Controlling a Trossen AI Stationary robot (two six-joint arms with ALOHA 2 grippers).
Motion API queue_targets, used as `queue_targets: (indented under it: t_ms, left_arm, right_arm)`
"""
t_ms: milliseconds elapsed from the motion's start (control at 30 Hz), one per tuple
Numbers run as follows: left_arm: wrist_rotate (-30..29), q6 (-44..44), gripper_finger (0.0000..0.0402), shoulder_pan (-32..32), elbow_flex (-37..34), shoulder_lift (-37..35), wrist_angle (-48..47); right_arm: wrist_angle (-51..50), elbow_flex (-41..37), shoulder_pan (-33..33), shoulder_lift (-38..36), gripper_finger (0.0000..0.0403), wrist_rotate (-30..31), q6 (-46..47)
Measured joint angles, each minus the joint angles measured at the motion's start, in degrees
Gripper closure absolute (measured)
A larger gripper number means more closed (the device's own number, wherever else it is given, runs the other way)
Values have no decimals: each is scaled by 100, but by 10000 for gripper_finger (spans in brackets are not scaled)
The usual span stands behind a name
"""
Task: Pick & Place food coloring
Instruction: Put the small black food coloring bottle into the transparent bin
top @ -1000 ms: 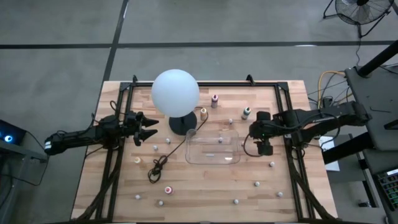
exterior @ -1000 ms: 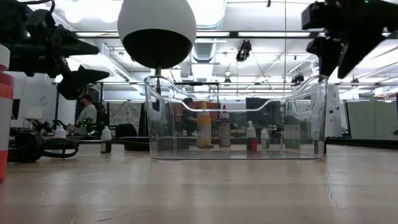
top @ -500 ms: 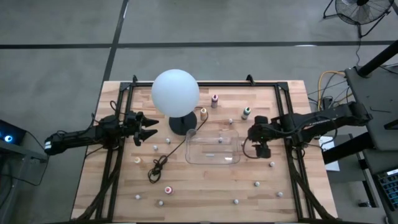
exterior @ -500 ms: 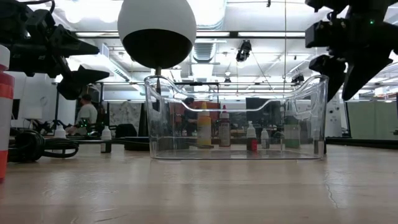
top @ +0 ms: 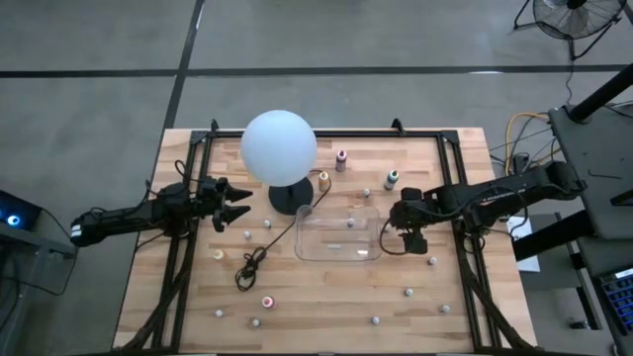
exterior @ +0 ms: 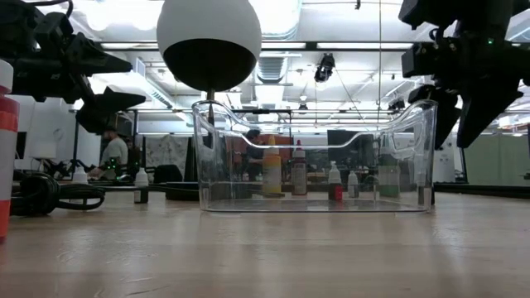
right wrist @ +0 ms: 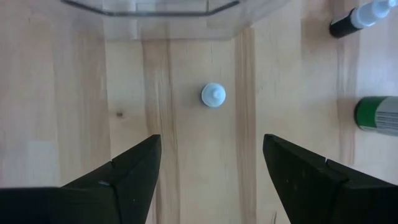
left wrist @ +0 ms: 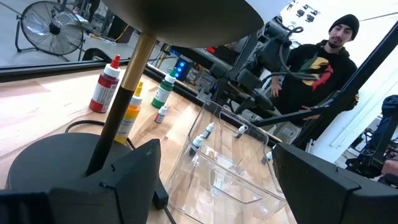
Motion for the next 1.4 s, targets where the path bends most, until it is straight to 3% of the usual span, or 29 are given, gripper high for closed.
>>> queue_targets:
  t_ms: [833, 1400]
  left_arm:
    - [1, 0, 122, 0, 0, 2, 0]
    - [2, 0, 122, 0, 2, 7, 0]
  right_arm:
    - [1600, -991, -67, 93, 134, 98, 308]
    - [2055, -1001, -329, 393, 146, -101, 7]
